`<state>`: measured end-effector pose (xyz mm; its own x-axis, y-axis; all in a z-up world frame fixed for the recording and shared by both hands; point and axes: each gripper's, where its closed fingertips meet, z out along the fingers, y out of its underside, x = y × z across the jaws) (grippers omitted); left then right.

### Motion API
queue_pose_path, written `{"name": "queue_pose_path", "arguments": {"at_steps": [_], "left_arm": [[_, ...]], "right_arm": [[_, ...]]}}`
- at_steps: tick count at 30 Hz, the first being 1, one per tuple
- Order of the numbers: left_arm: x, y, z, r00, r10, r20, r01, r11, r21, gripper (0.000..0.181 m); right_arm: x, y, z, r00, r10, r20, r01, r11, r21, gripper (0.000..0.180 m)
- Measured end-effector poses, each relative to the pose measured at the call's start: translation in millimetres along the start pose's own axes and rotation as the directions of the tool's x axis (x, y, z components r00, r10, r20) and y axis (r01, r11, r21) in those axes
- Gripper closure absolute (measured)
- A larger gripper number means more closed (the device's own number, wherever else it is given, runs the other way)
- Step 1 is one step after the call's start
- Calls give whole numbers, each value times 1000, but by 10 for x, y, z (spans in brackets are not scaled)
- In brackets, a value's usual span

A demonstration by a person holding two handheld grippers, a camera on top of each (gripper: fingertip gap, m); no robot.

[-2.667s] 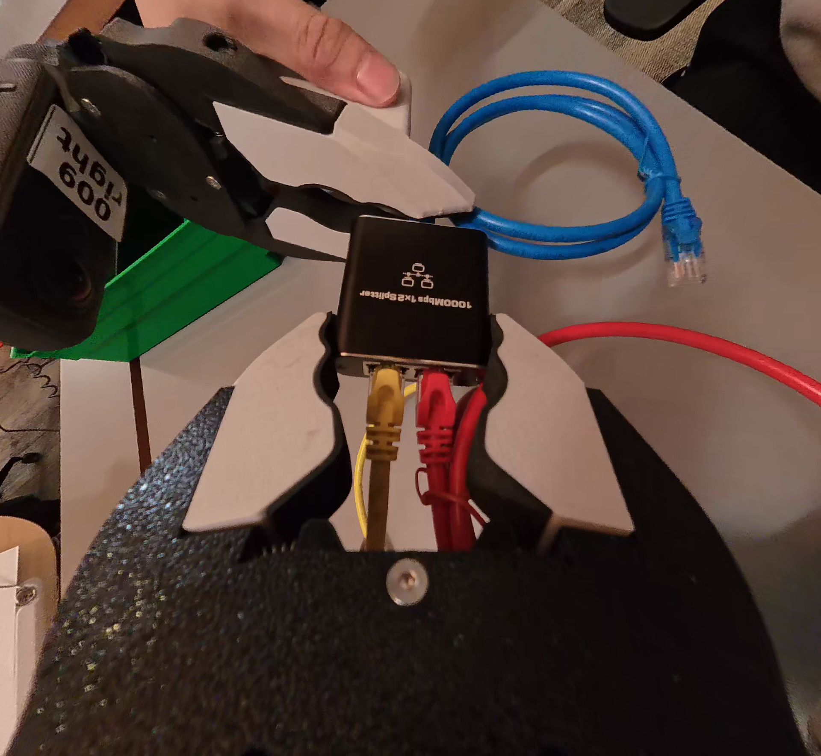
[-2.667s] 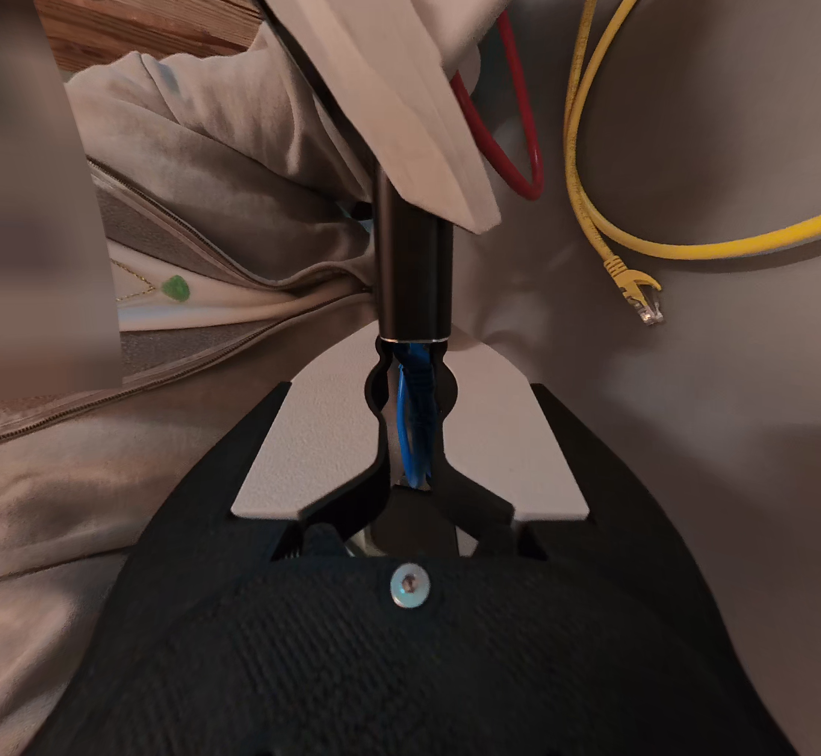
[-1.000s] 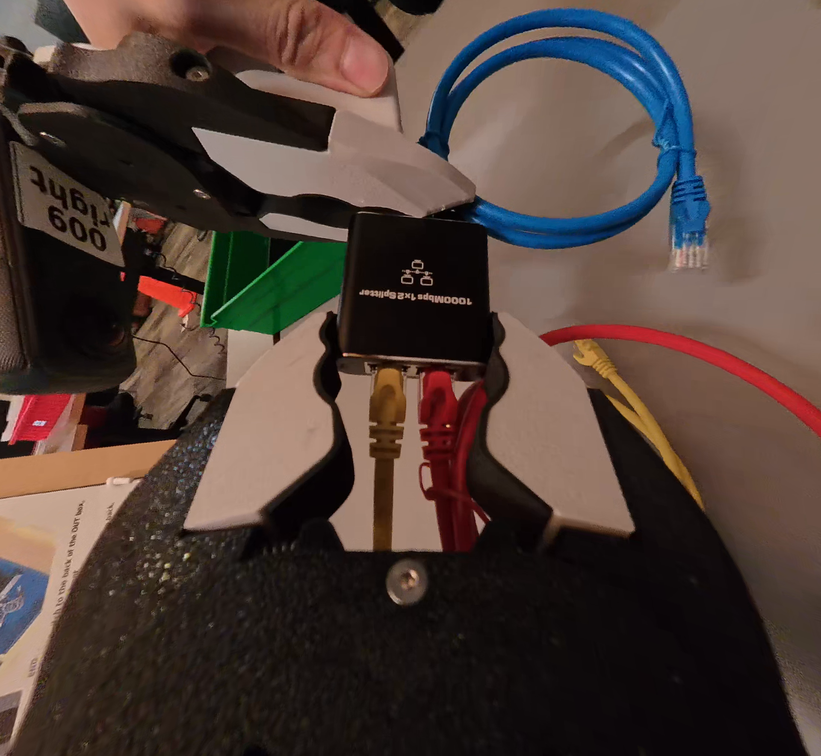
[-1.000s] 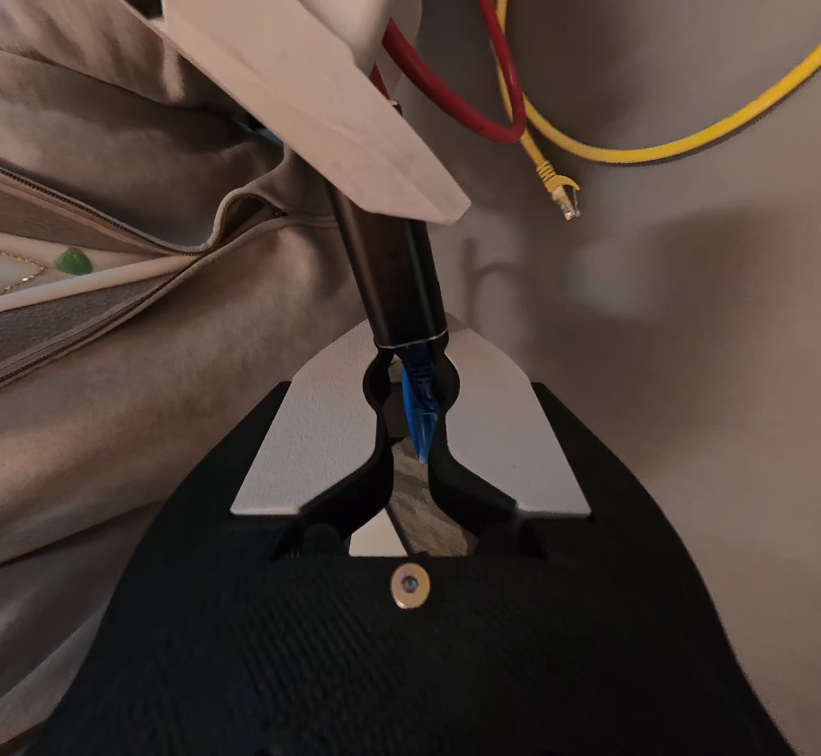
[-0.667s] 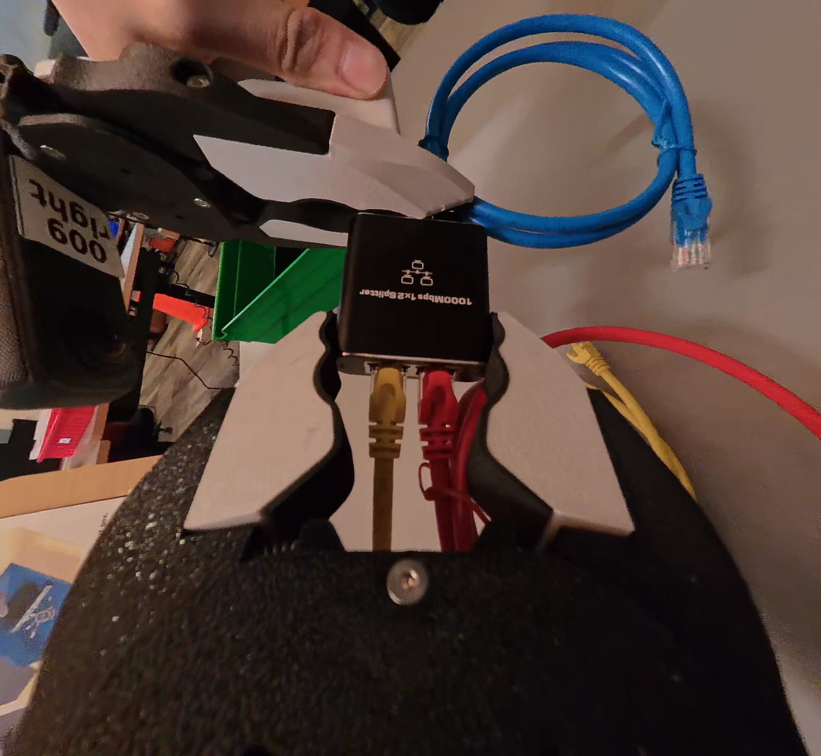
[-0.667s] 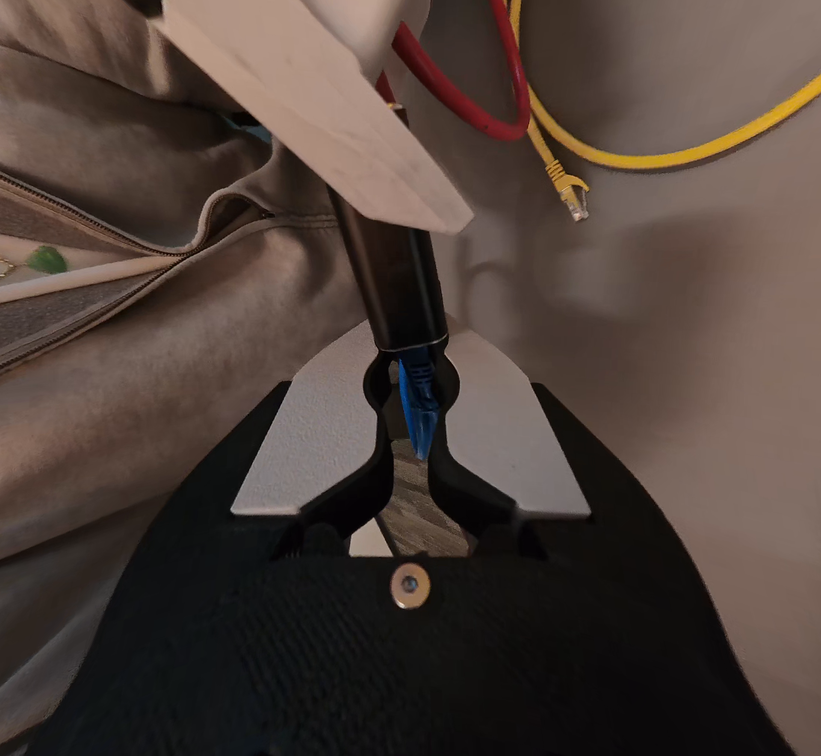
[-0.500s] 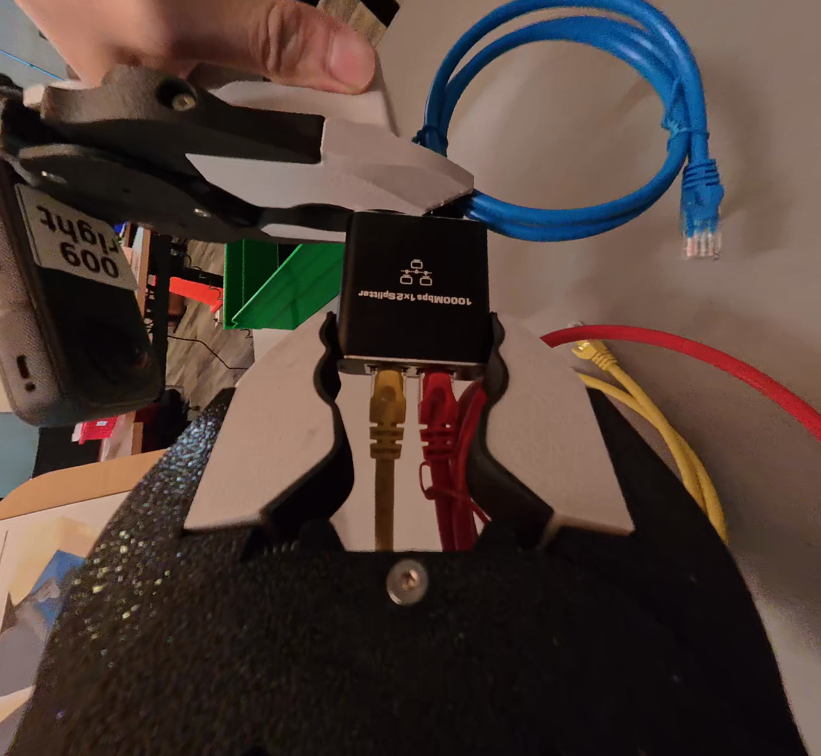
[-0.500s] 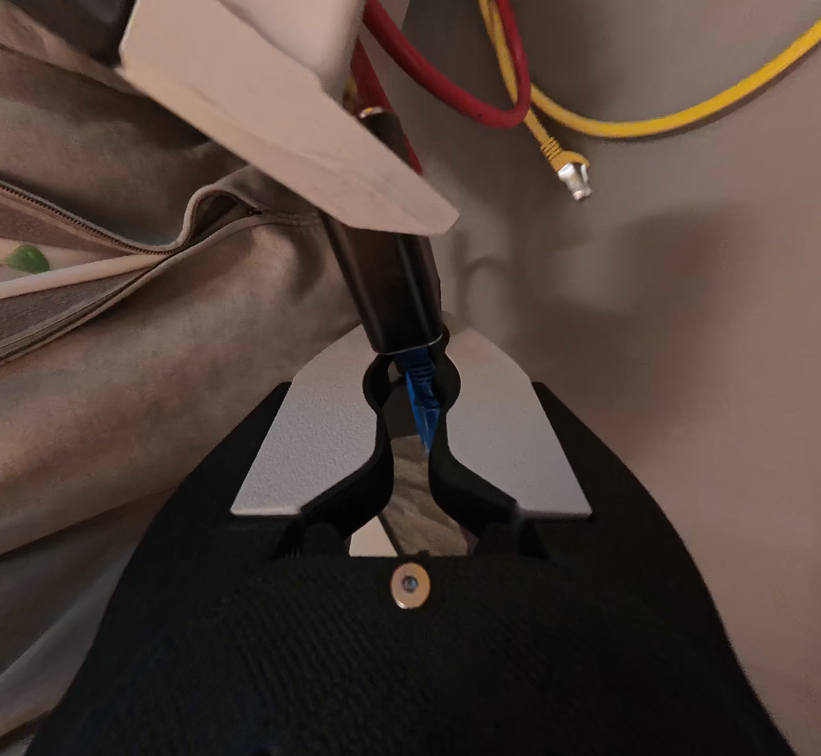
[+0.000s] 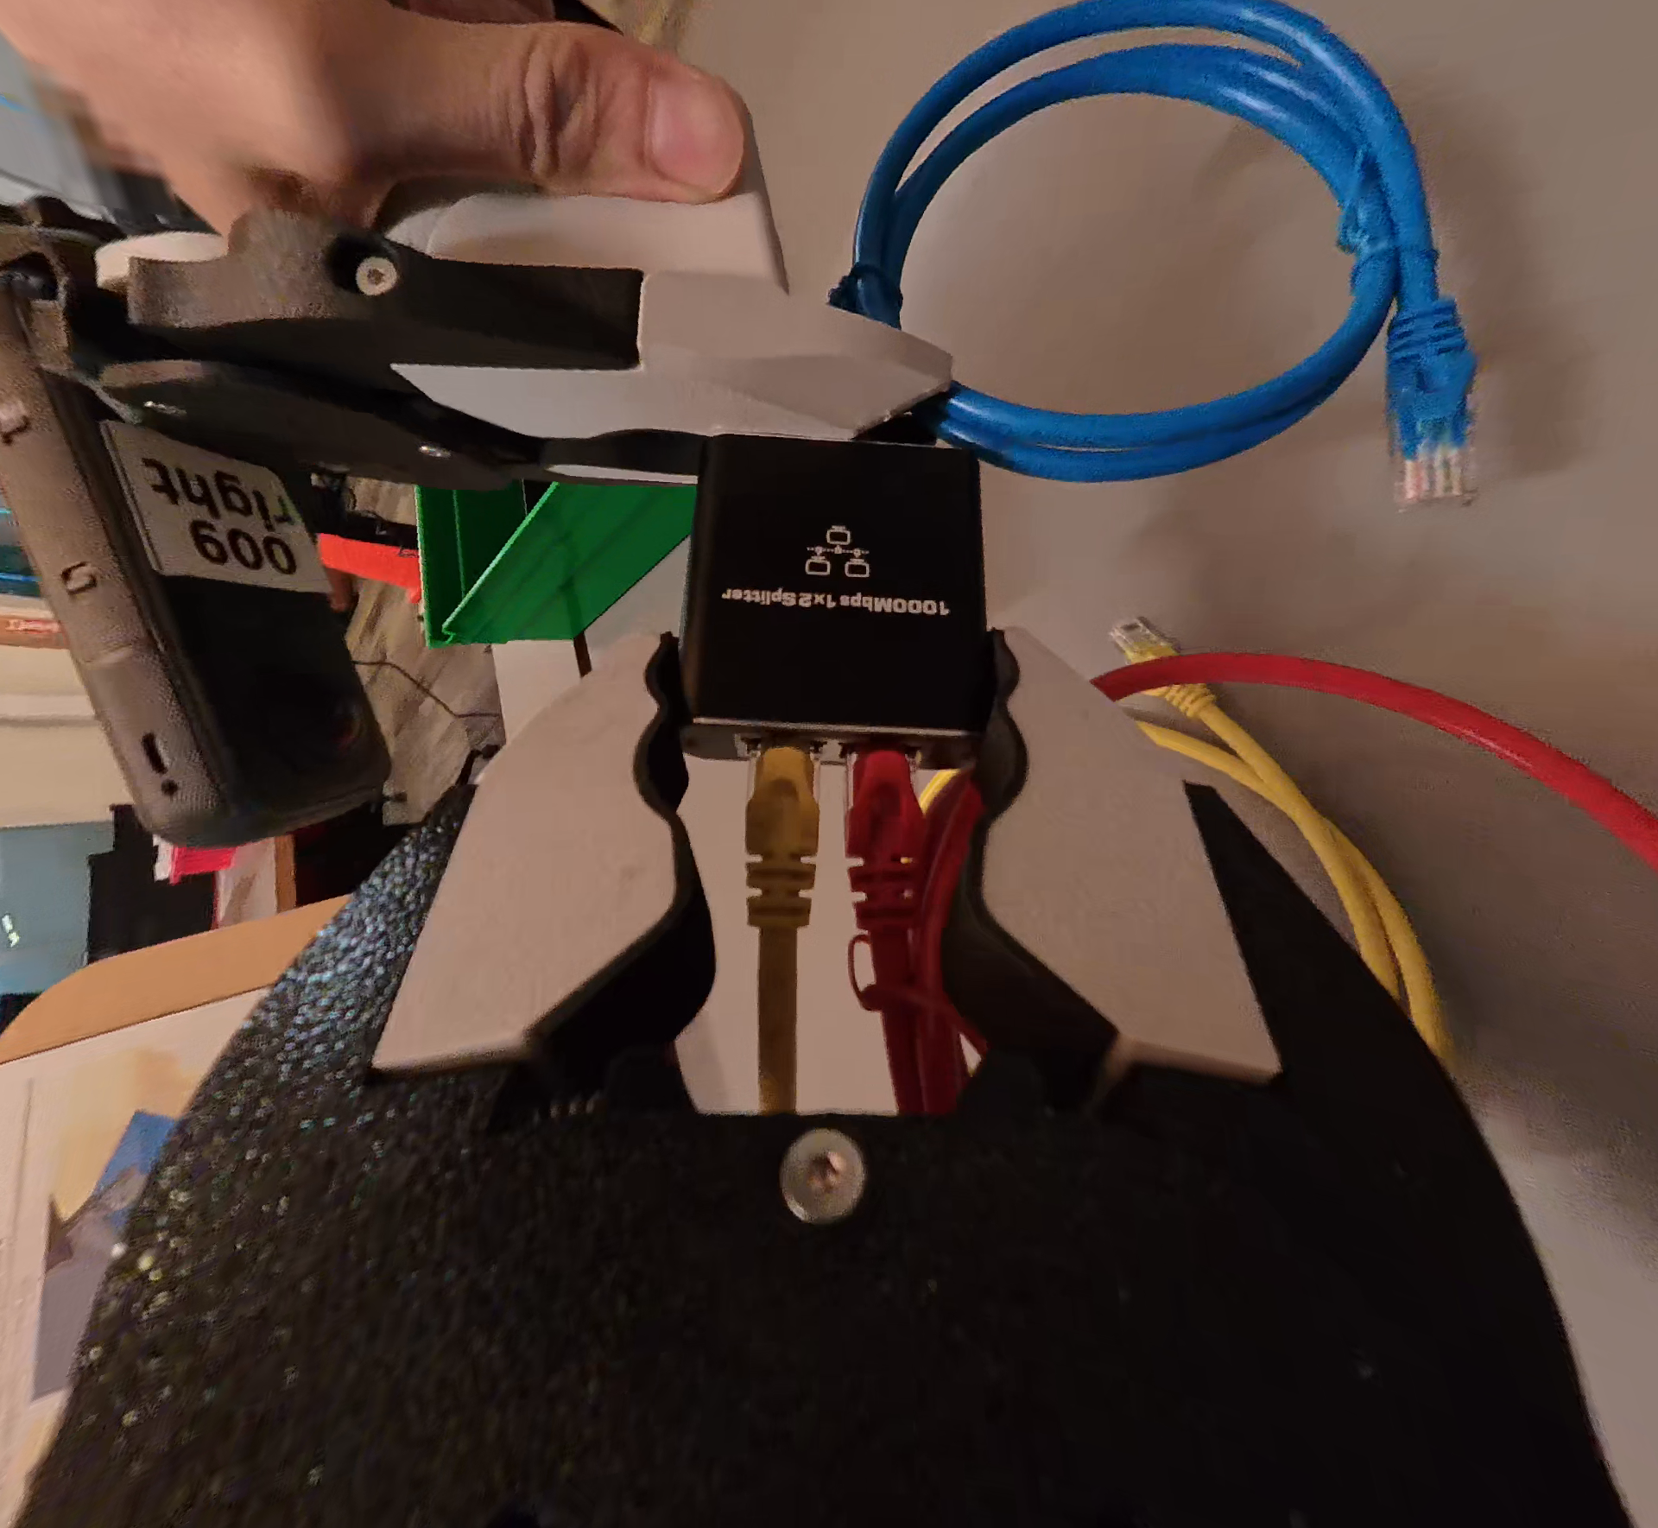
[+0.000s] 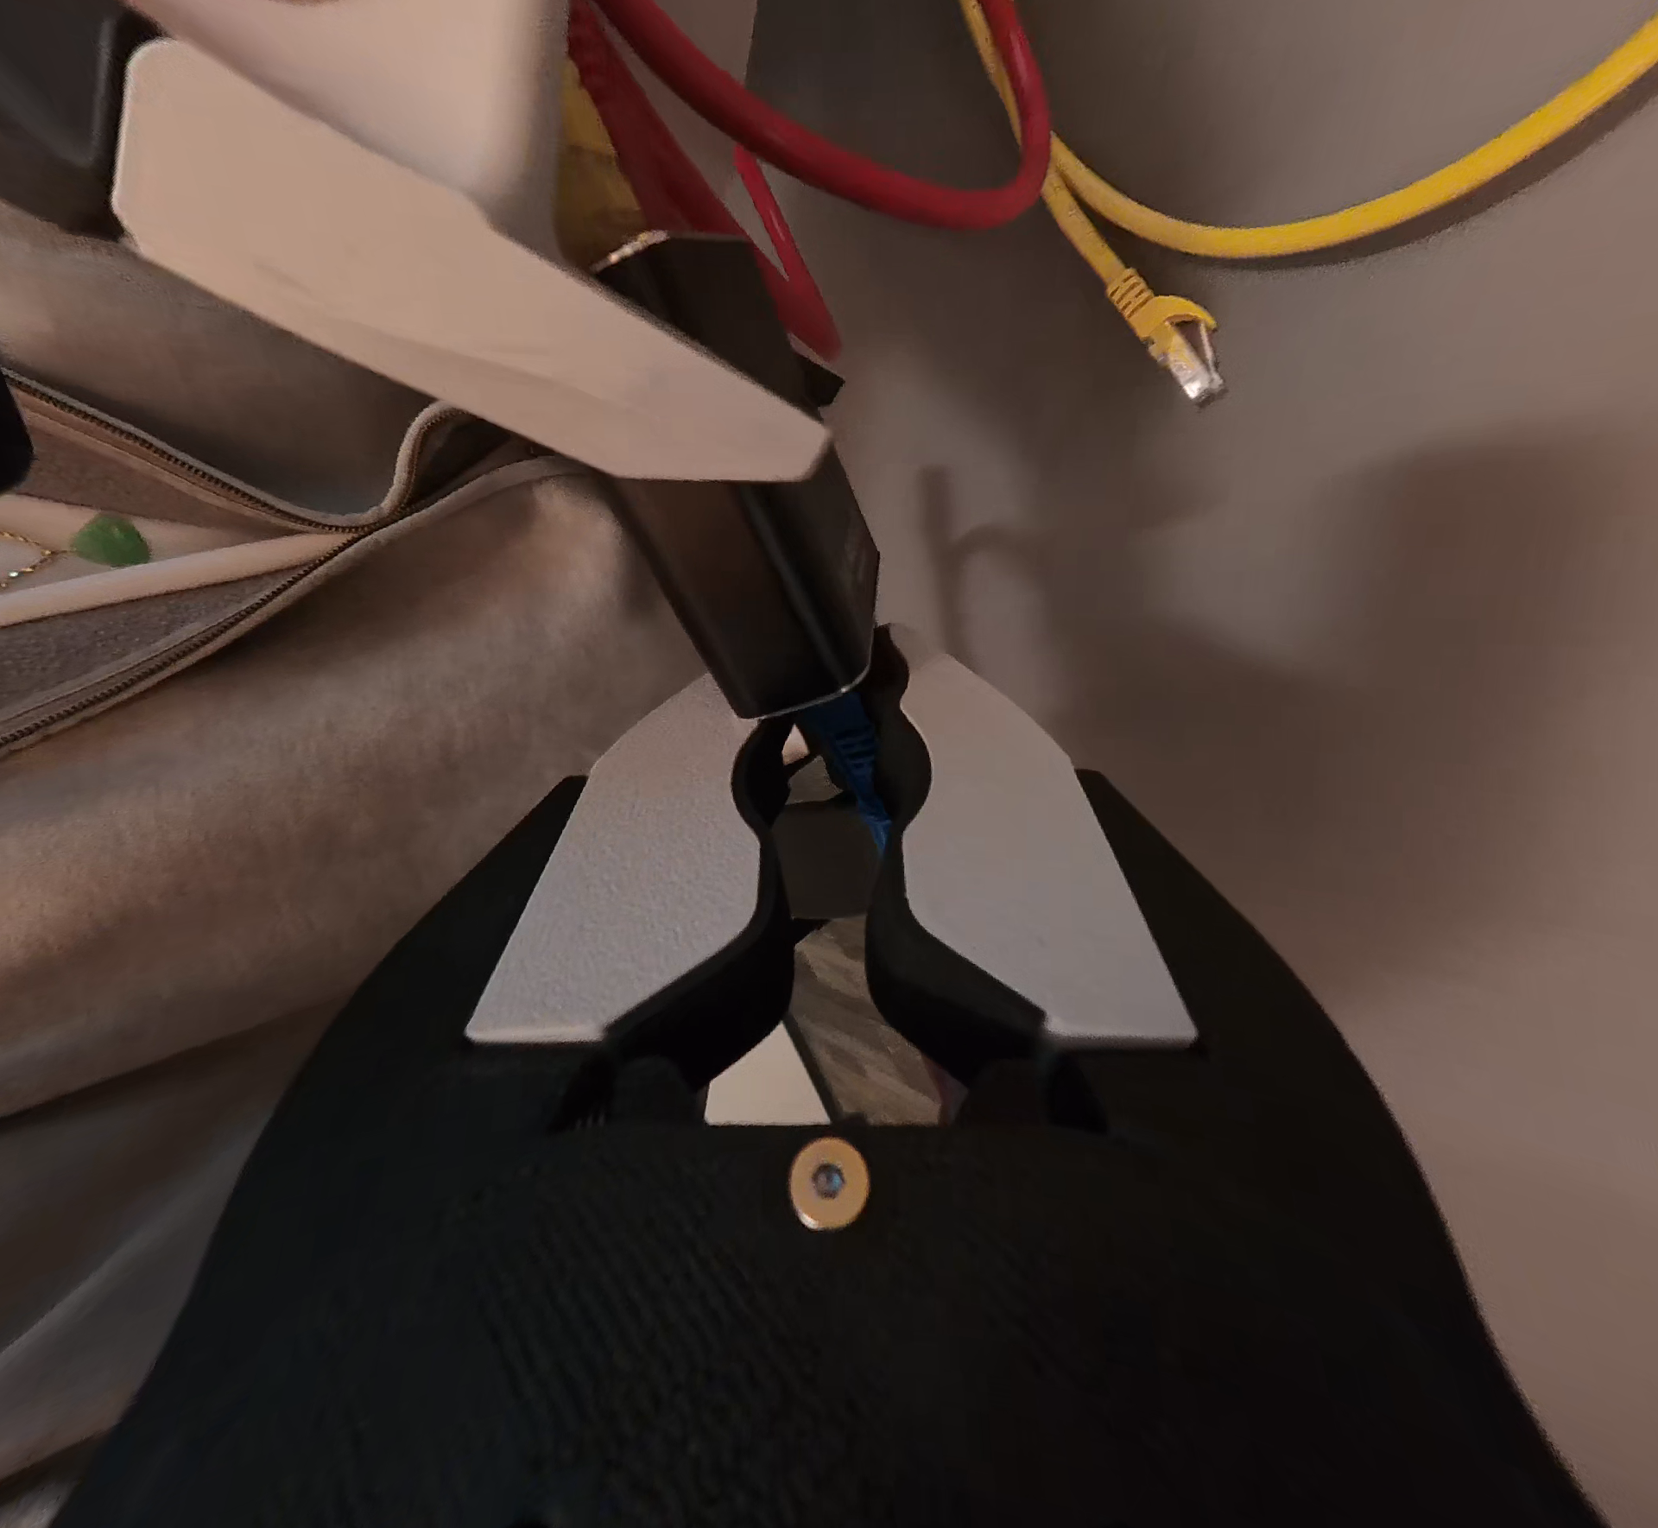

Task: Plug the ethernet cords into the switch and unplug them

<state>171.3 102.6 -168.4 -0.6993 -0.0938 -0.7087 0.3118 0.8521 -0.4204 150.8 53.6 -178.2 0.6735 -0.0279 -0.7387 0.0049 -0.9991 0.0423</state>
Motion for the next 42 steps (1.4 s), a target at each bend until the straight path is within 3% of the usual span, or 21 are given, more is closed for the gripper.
{"name": "queue_pose_path", "arguments": {"at_steps": [24, 35, 42], "left_arm": [[82, -51, -36, 969, -190, -159, 230, 928, 292, 118], [36, 0, -75, 953, -250, -172, 296, 892, 342, 118], [1, 37, -157, 945, -276, -177, 324, 870, 371, 118]], "right_arm": [[-156, -33, 34, 995, -9, 99, 1, 997, 77, 163], [-199, -130, -44, 992, -78, 102, 58, 981, 184, 164], [-269, -255, -82, 979, -167, 116, 121, 937, 327, 164]]}}
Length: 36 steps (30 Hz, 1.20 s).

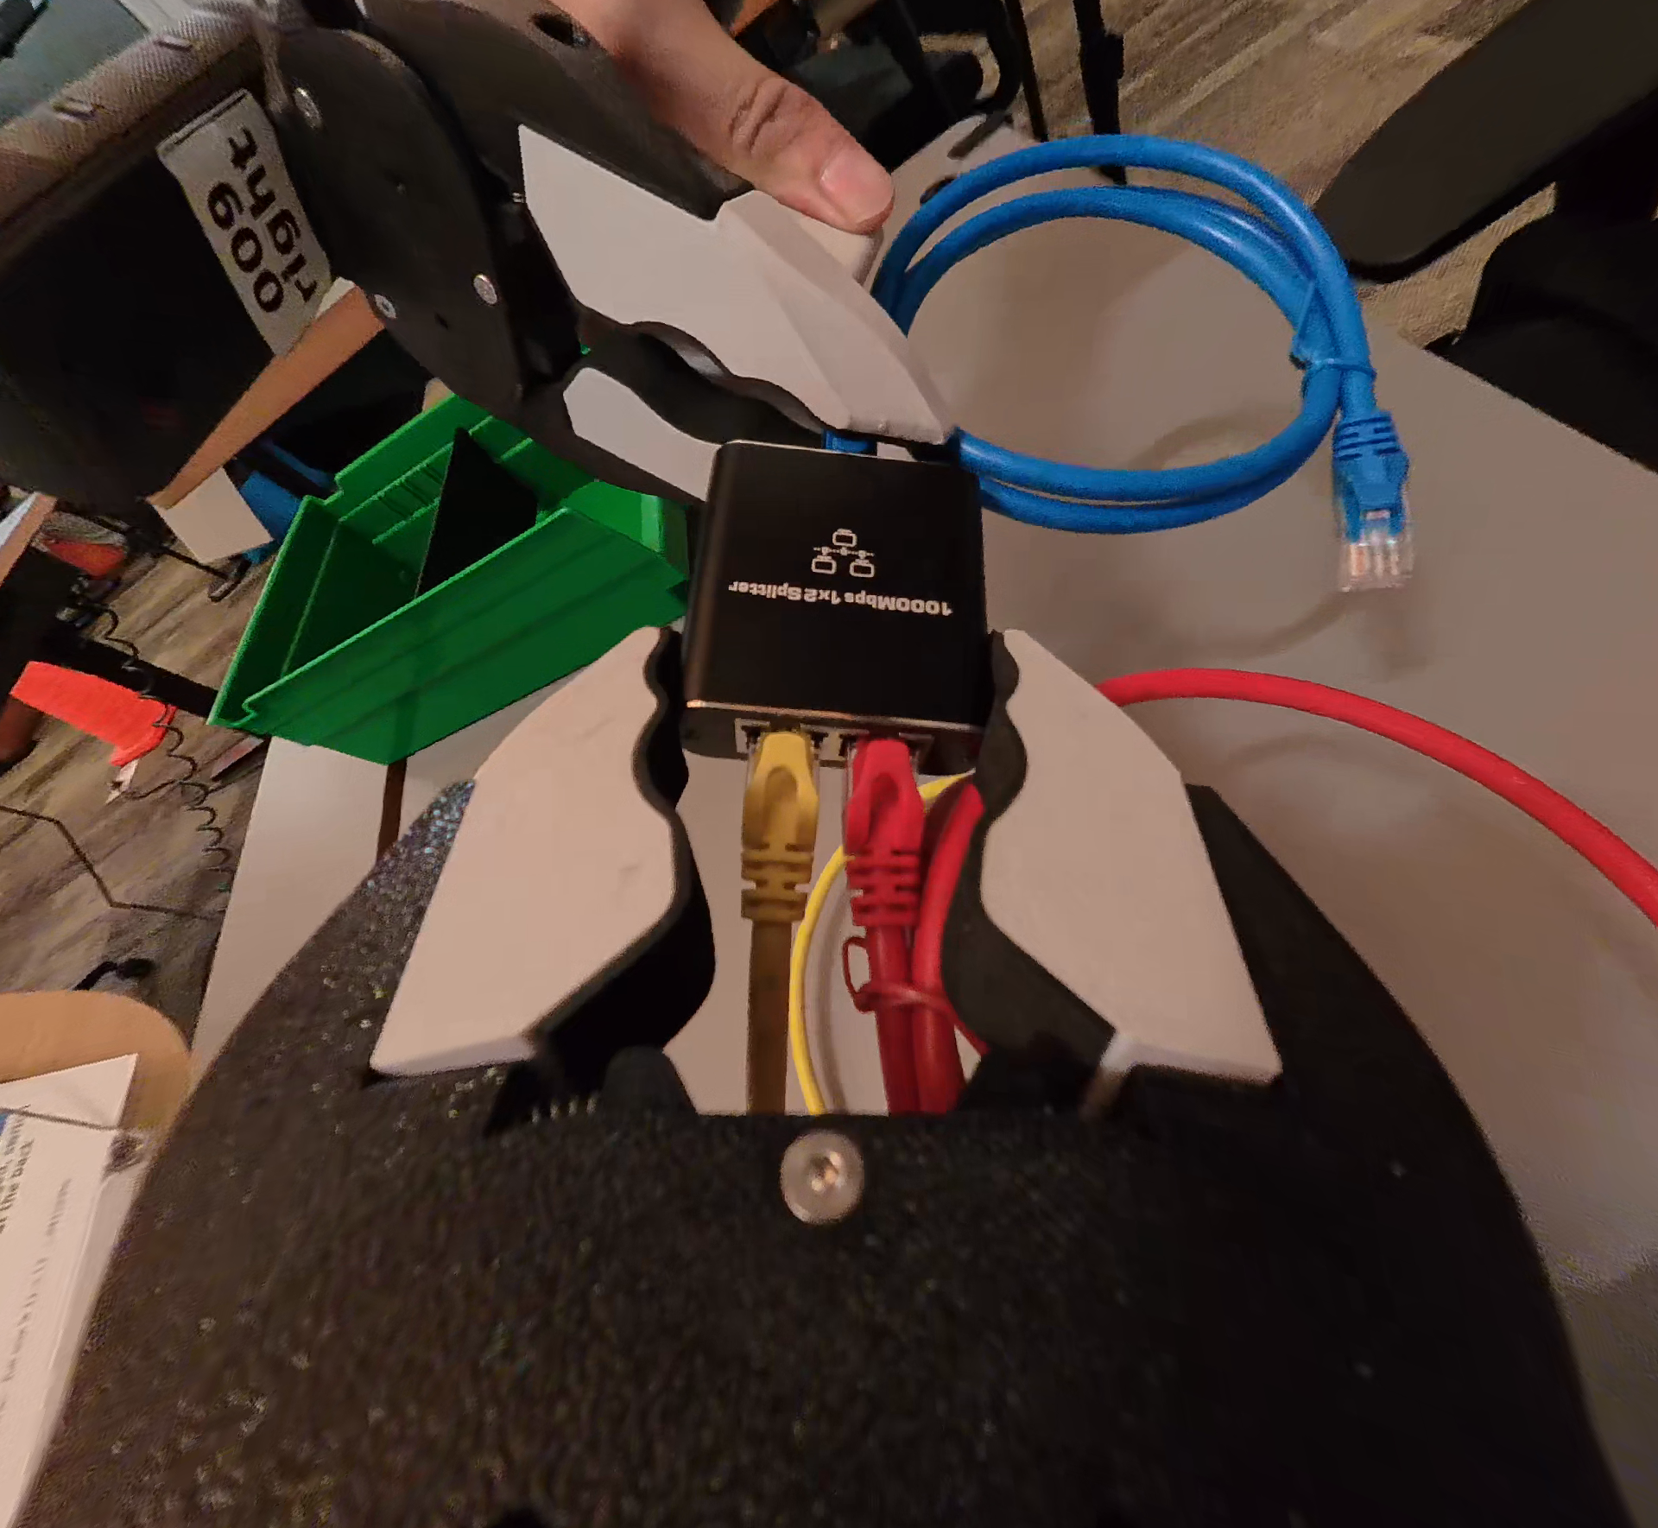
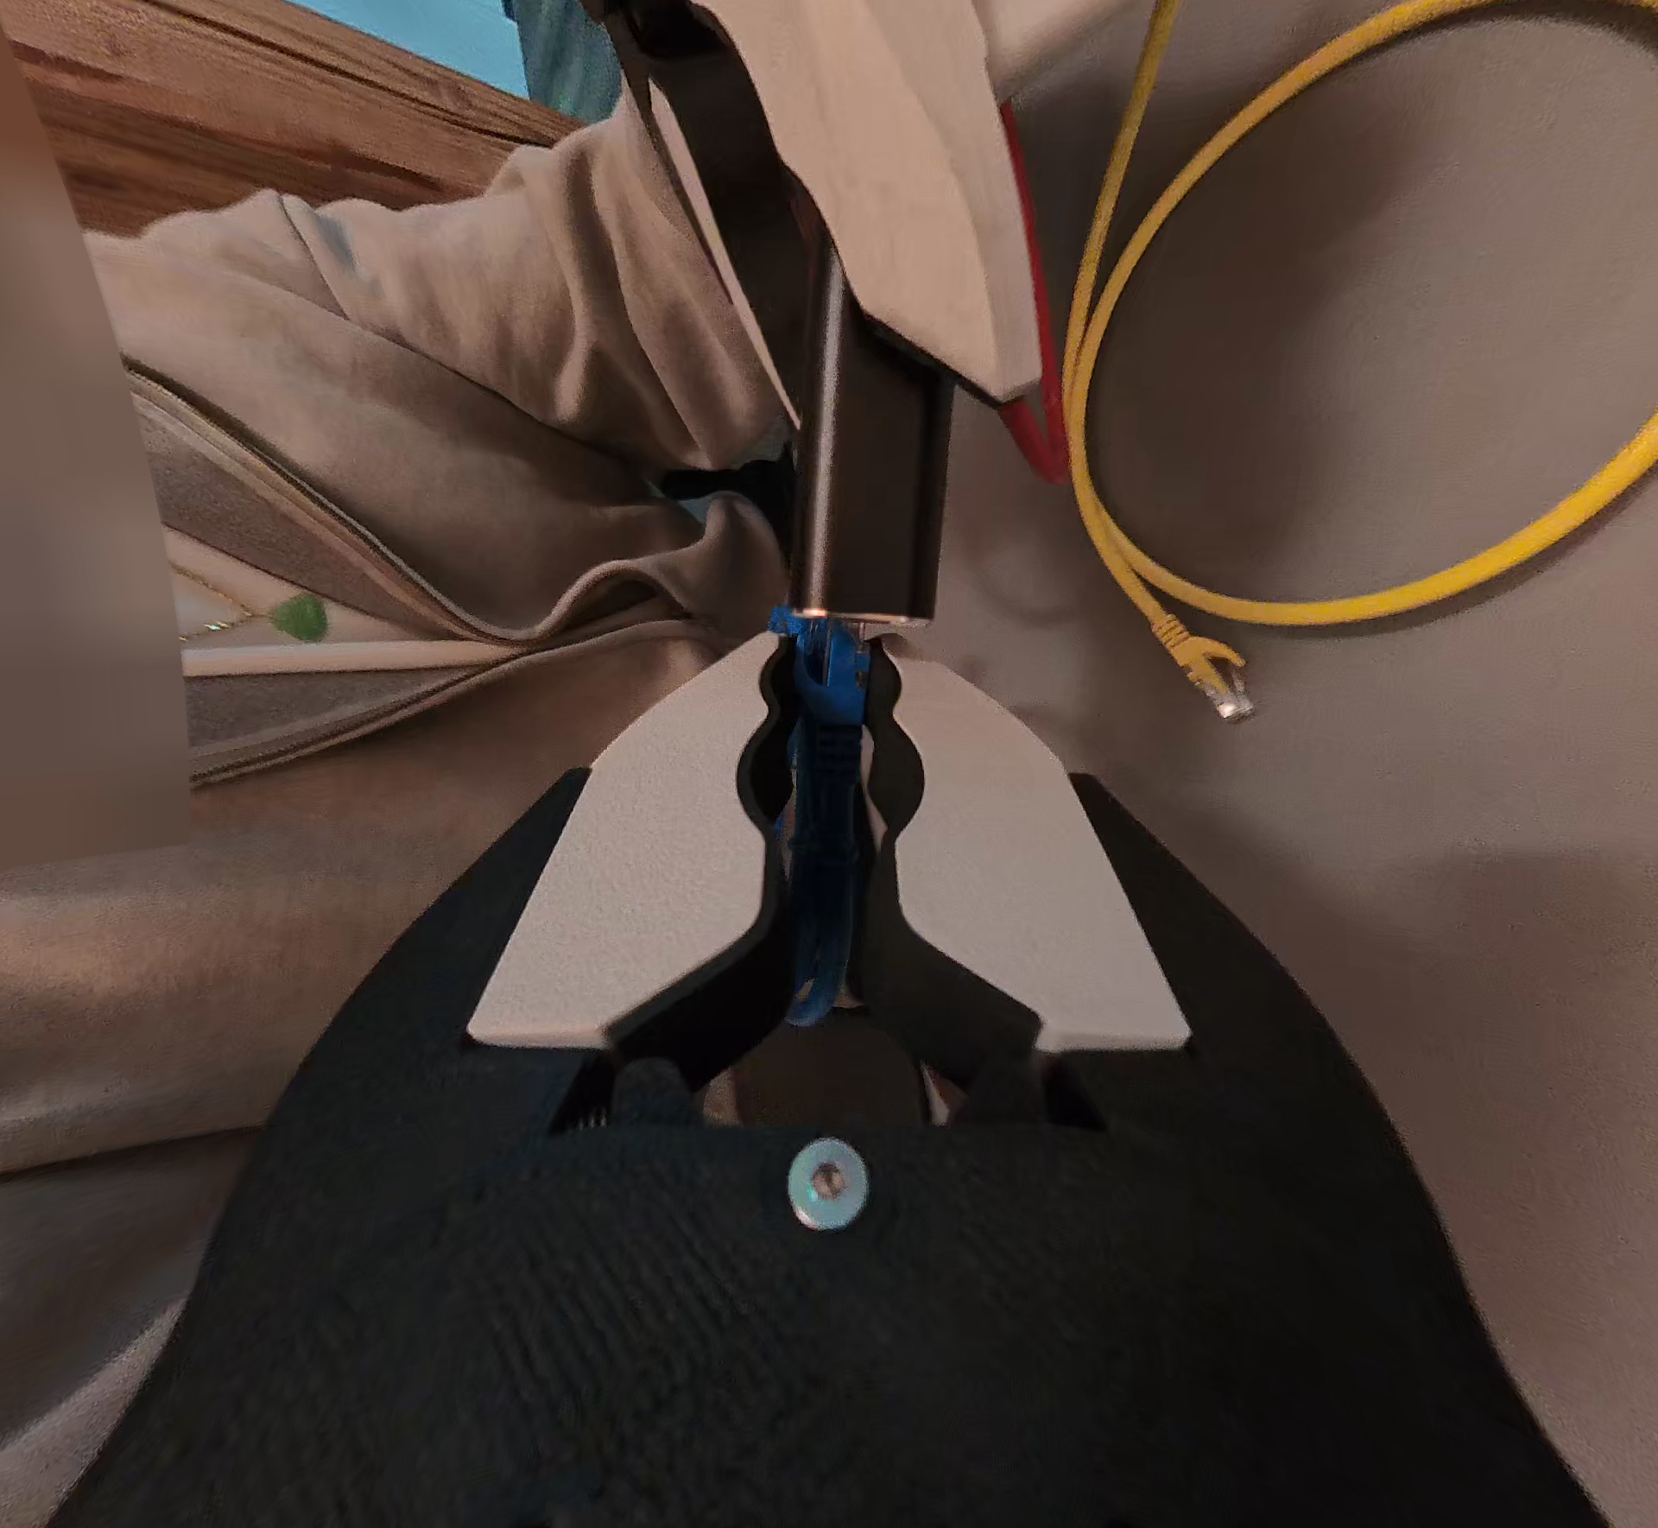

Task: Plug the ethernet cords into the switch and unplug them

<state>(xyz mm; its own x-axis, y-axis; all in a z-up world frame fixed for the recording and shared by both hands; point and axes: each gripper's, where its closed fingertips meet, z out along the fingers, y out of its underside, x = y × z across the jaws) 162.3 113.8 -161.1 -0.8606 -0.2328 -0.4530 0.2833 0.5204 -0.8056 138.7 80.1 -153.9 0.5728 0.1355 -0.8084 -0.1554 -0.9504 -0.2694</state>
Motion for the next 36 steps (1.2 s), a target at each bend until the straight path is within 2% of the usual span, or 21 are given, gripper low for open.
{"name": "queue_pose_path", "arguments": {"at_steps": [2, 5, 9, 12, 14, 17, 20, 28, 33, 36], "left_arm": [[-7, -6, -16, 1000, 19, 8, -19, 999, -31, 118], [-48, -57, -95, 999, 34, 34, -33, 999, -4, 118], [-29, -125, -163, 993, 109, 51, -106, 993, -58, 118], [-26, -130, -150, 985, 159, 61, -152, 982, -114, 118], [-21, -78, -92, 979, 195, 56, -183, 968, -169, 118], [29, -36, -6, 976, 215, 21, -206, 957, -202, 118], [25, -10, 12, 975, 221, 19, -211, 949, -235, 118], [1, -8, -9, 972, 232, 32, -216, 939, -266, 118], [-28, 39, -55, 981, 190, 41, -174, 953, -249, 118], [-86, 34, -130, 985, 156, 76, -135, 965, -224, 118]], "right_arm": [[8, -14, 4, 998, -62, -16, 62, 998, 16, 164], [-65, -114, -8, 992, -125, -22, 126, 988, 84, 164], [-133, -123, 31, 980, -198, -28, 200, 976, 82, 164], [-123, -93, 38, 982, -189, -25, 190, 978, 88, 165], [-41, -37, 48, 982, -173, -77, 177, 983, 49, 165], [27, 73, 88, 987, -139, -83, 139, 990, -17, 165], [73, 78, 91, 991, -101, -85, 101, 995, -10, 165], [116, 72, 87, 977, -158, -141, 146, 985, -93, 164], [125, -3, 81, 966, -182, -186, 171, 983, -73, 164], [87, -127, 39, 945, -233, -229, 240, 971, 2, 164]]}}
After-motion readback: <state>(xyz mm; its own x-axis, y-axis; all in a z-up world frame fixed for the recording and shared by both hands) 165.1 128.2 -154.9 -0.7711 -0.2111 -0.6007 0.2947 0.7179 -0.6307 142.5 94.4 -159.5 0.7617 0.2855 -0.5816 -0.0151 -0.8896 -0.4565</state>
